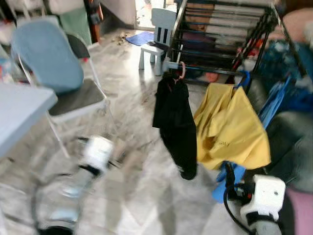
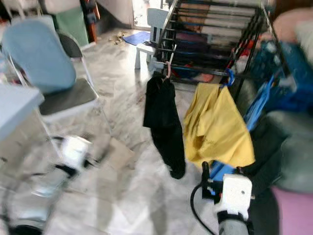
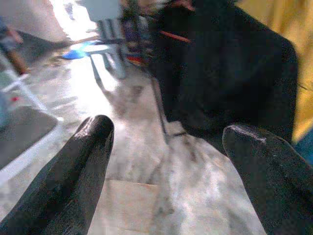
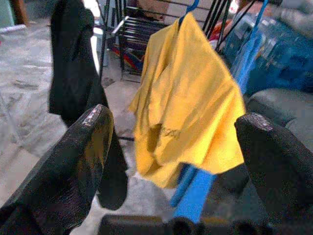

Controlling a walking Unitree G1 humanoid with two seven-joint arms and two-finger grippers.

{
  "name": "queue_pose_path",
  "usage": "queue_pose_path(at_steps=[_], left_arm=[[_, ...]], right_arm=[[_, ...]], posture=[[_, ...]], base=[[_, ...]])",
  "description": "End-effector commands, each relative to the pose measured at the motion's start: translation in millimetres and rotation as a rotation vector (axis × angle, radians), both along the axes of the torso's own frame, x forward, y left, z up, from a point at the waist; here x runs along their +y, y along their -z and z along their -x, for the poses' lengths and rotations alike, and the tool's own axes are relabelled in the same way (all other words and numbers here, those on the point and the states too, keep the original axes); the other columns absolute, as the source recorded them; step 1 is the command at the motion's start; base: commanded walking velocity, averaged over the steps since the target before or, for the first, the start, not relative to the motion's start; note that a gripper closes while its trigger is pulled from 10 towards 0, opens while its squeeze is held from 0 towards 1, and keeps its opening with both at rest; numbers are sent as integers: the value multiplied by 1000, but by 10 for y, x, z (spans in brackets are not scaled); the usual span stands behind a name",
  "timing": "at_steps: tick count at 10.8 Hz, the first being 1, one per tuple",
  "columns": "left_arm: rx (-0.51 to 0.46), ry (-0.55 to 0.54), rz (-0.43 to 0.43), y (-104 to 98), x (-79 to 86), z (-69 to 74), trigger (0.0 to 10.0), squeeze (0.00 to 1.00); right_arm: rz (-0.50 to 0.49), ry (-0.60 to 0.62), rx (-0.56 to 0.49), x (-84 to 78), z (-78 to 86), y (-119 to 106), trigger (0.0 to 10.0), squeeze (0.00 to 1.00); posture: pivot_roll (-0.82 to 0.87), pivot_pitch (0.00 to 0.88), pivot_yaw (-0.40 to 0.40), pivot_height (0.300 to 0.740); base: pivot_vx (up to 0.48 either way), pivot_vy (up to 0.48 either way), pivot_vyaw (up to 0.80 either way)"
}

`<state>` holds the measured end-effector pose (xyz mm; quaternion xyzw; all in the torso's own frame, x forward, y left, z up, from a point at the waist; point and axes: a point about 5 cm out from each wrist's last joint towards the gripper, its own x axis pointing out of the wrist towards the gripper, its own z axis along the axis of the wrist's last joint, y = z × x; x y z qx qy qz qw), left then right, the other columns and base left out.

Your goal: Hang hanger

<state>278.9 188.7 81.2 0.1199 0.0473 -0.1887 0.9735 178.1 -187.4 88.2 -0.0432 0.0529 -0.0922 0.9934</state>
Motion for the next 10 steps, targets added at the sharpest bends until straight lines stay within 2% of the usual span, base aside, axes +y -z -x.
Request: queue_pose_path(at_steps=[1,2,4,5,6,7,9,10], left_arm=[[-27,-49,36,-143,79,-74,10000,0],[-34,-72,53,-184,119,-70,10000,0],[-48,-50,70,-204,48,77,10000,0],[-39,-10,58,-187,-6,94,10000,0],[-54,2,58,-278,-24,-59,10000,0],[-78,15,53,-402,-49,-264,10000,0],[-50,60,50,-366,-253,-421,10000,0],[-38,128,81,-380,-371,-448,10000,0]], right_arm=[[-2,-15,13,10,-47,3,10000,0],[2,-46,6,52,-80,2,10000,0],[15,4,-13,-9,-43,-59,10000,0],[16,49,-27,-72,-14,-83,10000,0],[7,108,-36,-121,-19,-69,10000,0],[1,148,-66,-103,-30,-139,10000,0],[38,118,-19,-40,61,-116,10000,0],[36,116,-11,-57,87,-109,10000,0]], posture=[[85,0,-89,740],[94,0,-88,740],[84,0,-68,740],[88,0,-37,740],[59,0,9,740],[9,0,28,740],[-19,0,9,740],[-32,0,7,740]], base=[[0,0,0],[0,0,0],[0,0,0],[0,0,0],[0,0,0],[0,0,0],[0,0,0],[0,0,0]])
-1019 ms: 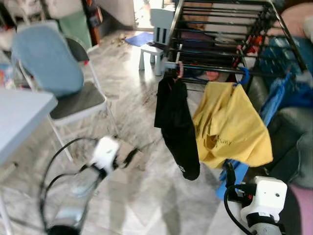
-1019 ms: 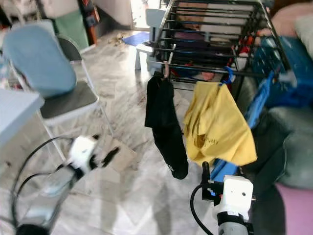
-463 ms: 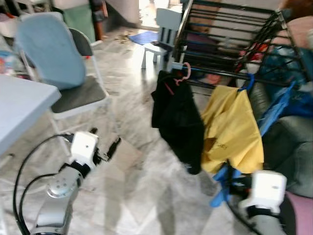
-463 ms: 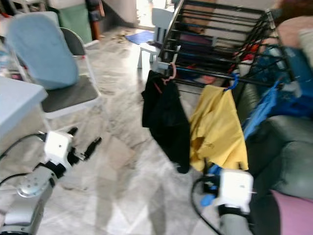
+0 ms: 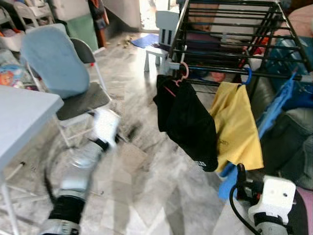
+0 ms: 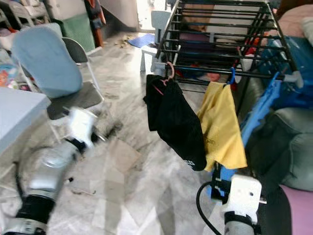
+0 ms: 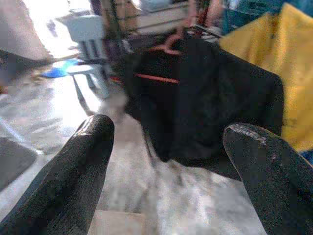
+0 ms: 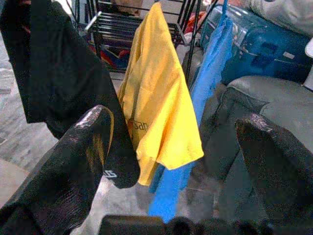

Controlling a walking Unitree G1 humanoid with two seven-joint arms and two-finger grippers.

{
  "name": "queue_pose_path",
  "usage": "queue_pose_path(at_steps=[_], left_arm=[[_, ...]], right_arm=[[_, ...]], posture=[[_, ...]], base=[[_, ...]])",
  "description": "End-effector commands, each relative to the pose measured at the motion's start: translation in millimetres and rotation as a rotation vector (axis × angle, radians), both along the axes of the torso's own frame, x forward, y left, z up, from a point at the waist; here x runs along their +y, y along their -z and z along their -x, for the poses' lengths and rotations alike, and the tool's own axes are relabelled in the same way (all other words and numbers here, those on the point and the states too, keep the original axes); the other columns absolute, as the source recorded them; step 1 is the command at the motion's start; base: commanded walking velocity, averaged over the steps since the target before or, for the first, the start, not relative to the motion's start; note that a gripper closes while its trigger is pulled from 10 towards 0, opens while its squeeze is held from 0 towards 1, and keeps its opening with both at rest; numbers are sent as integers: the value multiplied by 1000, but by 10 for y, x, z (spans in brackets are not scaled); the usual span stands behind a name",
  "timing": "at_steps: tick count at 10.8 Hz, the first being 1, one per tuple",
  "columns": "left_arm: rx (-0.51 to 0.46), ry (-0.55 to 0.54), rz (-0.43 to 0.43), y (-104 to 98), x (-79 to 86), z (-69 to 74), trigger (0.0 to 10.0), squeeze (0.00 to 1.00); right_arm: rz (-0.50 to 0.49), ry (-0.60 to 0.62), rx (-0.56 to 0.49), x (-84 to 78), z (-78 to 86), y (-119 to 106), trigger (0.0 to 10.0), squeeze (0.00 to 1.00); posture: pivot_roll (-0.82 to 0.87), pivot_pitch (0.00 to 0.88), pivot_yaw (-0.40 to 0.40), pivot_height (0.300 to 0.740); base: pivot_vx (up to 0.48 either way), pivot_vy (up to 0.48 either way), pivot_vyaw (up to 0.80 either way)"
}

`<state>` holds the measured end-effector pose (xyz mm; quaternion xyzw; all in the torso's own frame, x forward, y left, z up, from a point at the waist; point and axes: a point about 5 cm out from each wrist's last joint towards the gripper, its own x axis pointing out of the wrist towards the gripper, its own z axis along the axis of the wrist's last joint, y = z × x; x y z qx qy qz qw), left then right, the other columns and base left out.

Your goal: Hang hanger

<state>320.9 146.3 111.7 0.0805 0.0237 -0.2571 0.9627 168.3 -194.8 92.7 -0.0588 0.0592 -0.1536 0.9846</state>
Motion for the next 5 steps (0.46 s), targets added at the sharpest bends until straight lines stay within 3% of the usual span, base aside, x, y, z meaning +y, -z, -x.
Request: queue_pose_path(at_steps=[1,2,4,5], left_arm=[[-10,17,0,-37,-6,-38,10000,0],[5,38,11,1,-41,-17,10000,0],[54,61,25,142,-119,39,10000,0],[45,109,34,128,-263,18,10000,0]], right_arm=[[4,32,-24,-59,-9,-61,10000,0],[-13,85,-39,-148,-13,-97,10000,0],[-58,125,-49,-164,-21,-51,10000,0],[-92,125,-37,-125,-82,32,10000,0]], posture=[[-44,0,13,740],[-52,0,22,740],[-60,0,12,740],[-50,0,9,740]], base=[[0,0,0],[0,0,0],[0,0,0],[0,0,0]])
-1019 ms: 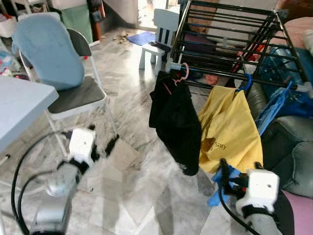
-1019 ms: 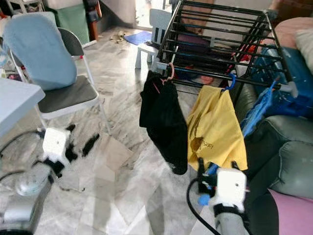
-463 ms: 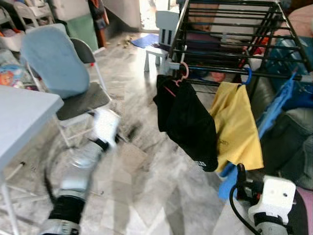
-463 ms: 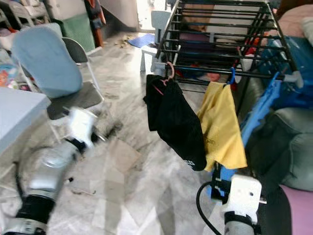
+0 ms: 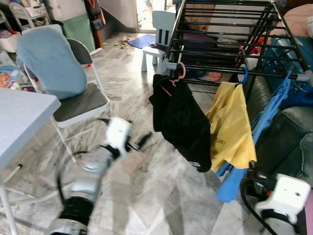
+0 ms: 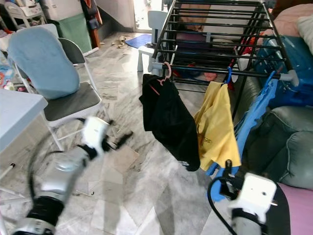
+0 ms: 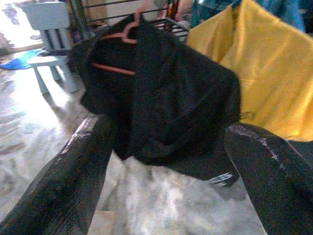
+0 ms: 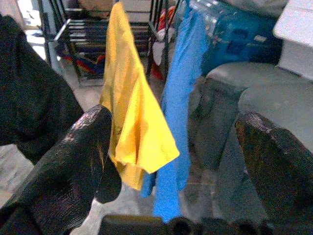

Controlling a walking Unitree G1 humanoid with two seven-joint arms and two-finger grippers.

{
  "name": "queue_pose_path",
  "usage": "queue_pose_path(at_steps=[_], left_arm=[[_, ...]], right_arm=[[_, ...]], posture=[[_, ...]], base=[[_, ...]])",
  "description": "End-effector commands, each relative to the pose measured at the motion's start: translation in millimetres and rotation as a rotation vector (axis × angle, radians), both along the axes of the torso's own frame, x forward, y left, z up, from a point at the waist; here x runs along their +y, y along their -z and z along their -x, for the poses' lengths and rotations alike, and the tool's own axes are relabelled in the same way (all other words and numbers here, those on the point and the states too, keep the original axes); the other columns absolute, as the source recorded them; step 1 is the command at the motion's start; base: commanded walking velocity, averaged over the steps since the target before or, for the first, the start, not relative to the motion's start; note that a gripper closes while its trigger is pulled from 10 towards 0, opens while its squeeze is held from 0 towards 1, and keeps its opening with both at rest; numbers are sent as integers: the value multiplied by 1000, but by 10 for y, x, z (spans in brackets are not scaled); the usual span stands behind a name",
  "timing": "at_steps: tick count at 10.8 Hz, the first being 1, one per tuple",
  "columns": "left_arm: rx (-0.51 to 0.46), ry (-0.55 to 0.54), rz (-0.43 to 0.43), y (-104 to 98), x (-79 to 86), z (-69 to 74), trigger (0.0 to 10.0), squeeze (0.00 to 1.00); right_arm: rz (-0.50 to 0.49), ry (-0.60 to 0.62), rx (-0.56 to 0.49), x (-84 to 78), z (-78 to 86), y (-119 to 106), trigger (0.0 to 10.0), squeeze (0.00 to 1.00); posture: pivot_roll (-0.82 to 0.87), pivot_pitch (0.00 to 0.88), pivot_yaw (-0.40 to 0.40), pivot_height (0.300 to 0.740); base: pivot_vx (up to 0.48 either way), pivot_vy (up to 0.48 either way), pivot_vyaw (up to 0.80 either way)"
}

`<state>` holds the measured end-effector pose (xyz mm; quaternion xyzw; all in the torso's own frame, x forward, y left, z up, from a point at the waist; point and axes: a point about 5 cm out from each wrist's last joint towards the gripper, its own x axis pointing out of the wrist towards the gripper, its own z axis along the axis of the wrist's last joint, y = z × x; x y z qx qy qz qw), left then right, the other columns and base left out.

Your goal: Hang hanger

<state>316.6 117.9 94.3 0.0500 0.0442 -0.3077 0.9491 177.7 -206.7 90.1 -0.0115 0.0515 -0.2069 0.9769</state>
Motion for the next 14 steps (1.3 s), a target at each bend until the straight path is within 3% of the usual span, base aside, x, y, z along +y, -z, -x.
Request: queue_pose_path(at_steps=[1,5,8,12,14], left_arm=[[-37,14,-9,-101,-10,-73,10000,0],[-50,-40,-2,-184,87,-243,10000,0],[-39,-20,-5,-103,47,-192,10000,0],[-26,-34,-19,-33,57,-199,10000,0],[-35,-38,-13,-46,65,-199,10000,0]], right_arm=[[-10,-16,-16,51,-47,-27,10000,0],[-8,-87,-29,173,-174,-76,10000,0],[-11,-98,-26,164,-163,-75,10000,0],[0,-133,-6,220,-184,-67,10000,0],[-9,-198,-33,353,-238,-108,10000,0]], posture=[[-49,0,9,740],[-42,0,4,740],[-50,0,4,740],[-48,0,-2,740],[-50,0,1,740]], base=[[0,0,0],[0,304,-600],[0,480,-723],[0,460,0],[0,0,0]])
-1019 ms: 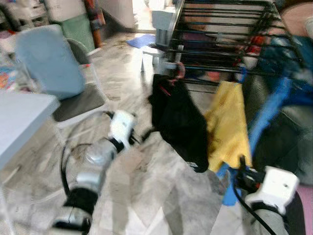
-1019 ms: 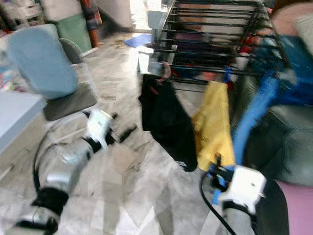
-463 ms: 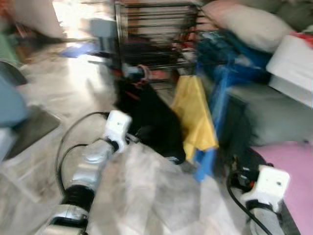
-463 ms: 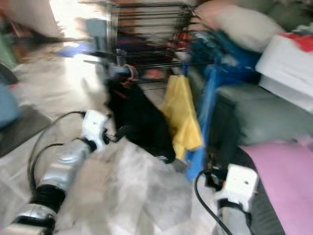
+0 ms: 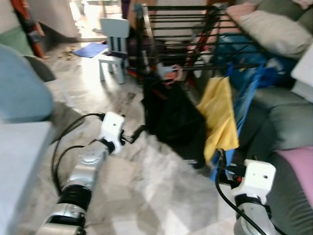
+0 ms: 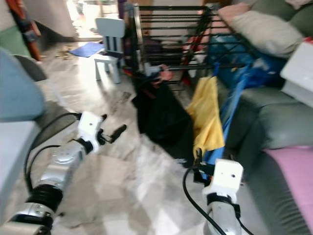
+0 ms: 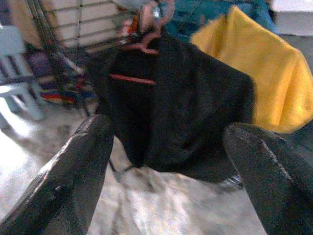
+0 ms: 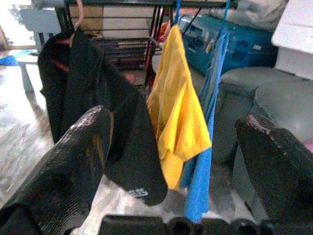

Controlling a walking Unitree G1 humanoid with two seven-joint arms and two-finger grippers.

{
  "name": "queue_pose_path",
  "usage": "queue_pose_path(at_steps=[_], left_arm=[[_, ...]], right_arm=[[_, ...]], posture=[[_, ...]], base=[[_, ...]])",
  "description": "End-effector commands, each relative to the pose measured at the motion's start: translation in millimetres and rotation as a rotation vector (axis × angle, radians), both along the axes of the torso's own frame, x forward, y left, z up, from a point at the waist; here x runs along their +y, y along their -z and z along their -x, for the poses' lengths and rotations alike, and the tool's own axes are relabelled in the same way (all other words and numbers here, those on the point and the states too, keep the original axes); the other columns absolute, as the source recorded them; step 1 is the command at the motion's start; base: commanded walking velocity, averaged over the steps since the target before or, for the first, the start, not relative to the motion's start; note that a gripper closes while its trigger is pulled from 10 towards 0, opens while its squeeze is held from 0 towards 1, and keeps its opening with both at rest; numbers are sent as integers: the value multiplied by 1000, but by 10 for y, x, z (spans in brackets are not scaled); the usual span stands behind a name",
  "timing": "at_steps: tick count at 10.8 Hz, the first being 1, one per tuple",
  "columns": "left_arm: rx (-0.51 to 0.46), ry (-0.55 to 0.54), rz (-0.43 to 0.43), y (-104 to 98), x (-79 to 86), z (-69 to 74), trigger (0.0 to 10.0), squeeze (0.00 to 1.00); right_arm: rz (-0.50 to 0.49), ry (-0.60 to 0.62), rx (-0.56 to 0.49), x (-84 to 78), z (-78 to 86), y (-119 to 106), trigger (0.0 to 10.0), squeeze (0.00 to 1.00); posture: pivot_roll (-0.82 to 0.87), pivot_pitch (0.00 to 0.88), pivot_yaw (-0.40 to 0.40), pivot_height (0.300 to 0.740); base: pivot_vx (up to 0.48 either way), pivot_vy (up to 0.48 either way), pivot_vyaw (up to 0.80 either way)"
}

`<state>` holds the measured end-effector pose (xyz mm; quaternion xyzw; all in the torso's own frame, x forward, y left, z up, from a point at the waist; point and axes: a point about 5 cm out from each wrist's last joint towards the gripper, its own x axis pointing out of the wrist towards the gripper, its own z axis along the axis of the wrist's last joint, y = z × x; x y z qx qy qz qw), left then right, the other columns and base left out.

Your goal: Hang hanger

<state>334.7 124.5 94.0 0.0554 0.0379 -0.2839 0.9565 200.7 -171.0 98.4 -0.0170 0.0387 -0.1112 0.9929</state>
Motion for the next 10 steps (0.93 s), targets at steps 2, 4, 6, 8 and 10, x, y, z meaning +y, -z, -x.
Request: queue_pose_path(at_steps=[2,4,6,8,10], left_arm=[[-30,33,3,-81,-66,-15,10000,0],[-23,58,21,-64,-130,2,10000,0],[-21,76,31,-48,-157,35,10000,0],[-23,86,57,-52,-172,60,10000,0],[-20,99,55,-44,-201,82,10000,0]], right_arm=[[49,-19,14,10,12,-58,10000,0],[52,-67,-32,40,21,-137,10000,0],[43,-48,-26,-2,19,-142,10000,0],[27,-41,-11,-22,24,-122,10000,0],[23,-33,9,-5,19,-95,10000,0]], posture=[[-57,0,5,740],[-63,0,2,740],[-61,0,-7,740],[-54,0,-10,740],[-58,0,-6,740]], base=[[0,0,0],[0,0,400],[386,0,338],[418,0,0],[409,0,0]])
